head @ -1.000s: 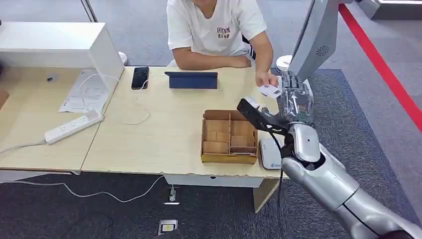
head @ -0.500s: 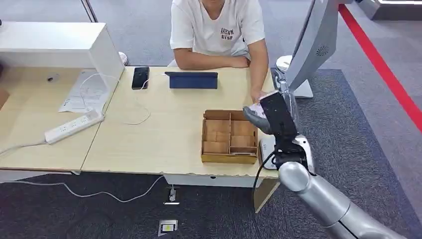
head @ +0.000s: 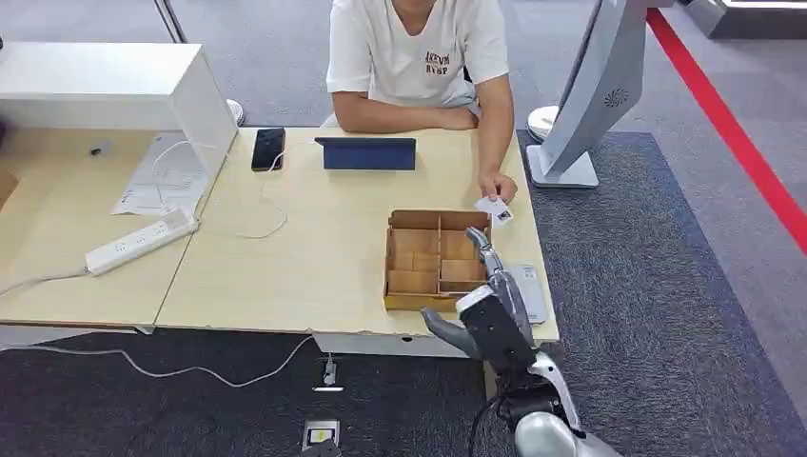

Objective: Pass the card to the sensor for recognition and then transmit it.

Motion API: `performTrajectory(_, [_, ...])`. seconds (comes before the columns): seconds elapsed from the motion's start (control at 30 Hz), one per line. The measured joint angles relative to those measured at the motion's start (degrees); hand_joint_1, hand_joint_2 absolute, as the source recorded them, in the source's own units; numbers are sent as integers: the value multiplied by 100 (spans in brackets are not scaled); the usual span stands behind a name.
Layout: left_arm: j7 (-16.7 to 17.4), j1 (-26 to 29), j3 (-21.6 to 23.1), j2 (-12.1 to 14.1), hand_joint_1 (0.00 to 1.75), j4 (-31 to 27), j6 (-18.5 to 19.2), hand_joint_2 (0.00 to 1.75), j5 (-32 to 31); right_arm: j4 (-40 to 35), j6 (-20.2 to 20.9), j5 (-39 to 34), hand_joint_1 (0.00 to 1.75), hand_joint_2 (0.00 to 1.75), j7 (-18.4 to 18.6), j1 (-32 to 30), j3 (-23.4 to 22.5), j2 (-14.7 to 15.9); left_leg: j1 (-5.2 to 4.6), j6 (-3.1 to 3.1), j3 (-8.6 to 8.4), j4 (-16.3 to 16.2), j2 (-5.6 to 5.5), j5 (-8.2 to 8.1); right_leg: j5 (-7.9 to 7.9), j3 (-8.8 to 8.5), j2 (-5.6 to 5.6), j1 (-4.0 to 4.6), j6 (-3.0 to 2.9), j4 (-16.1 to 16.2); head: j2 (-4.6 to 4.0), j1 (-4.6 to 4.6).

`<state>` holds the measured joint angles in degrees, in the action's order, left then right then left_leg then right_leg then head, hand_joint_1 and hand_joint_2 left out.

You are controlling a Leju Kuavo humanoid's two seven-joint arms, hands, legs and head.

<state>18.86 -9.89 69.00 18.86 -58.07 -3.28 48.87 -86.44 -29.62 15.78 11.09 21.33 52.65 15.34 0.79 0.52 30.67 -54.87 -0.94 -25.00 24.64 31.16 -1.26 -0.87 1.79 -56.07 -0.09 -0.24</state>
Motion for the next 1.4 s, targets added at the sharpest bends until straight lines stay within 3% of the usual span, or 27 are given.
performTrajectory(0.07, [-4, -3, 0, 2, 0, 0, 17, 0, -42, -15, 227, 1036, 0, 175, 584, -142, 22, 6, 0, 0, 0, 0, 0, 0, 0, 0, 0, 0, 0, 0, 0, 0])
performTrajectory(0.2, [31, -34, 0, 2, 0, 24, 144, 0, -197, -55, 591, 2405, 0, 175, 1263, -374, 72, 35, 0, 0, 0, 0, 0, 0, -1, 0, 0, 0, -1, 0, 0, 0])
performTrajectory(0.3, [81, -51, -2, 2, 0, 33, 214, 0, -271, -79, 667, 2868, 0, 175, 1455, -469, 85, 52, -1, 0, 0, 0, 0, 0, -1, 0, 0, -1, -1, 0, 0, 2])
performTrajectory(0.5, [90, -57, -2, 2, 0, 39, 232, 0, -306, -79, 674, 3036, 0, 175, 1520, -491, 90, 57, -1, 0, 0, 0, 1, 0, -1, 1, 0, -1, -1, 0, 0, 0])
performTrajectory(0.57, [142, -96, -4, 0, 0, 53, 326, 0, -448, -74, 811, 4147, 0, 175, 1944, -520, 87, 101, -1, 0, 0, 0, 1, 0, -1, 0, -1, -1, -1, 0, 0, 0])
performTrajectory(0.6, [153, -105, -7, -6, 0, 57, 352, 0, -472, -68, 896, 4273, 0, 175, 1981, -509, 90, 105, -1, 0, 0, 0, 1, 0, -1, 0, -1, -1, -1, 0, 0, 0])
performTrajectory(0.9, [267, -202, -24, -48, 0, 125, 566, 0, -538, 258, 1419, 4679, 0, 175, 2222, -170, 164, 131, -1, 0, 0, 0, 1, 1, -3, -1, 0, -1, -1, -1, 0, 0])
performTrajectory(1.4, [380, -316, -39, -118, 0, 256, 752, 0, -538, 1200, 1773, 4533, 0, 175, 2110, 342, 433, -15, -1, 0, 2, 0, 0, 1, -3, 0, 0, -1, -1, -2, 0, 2])
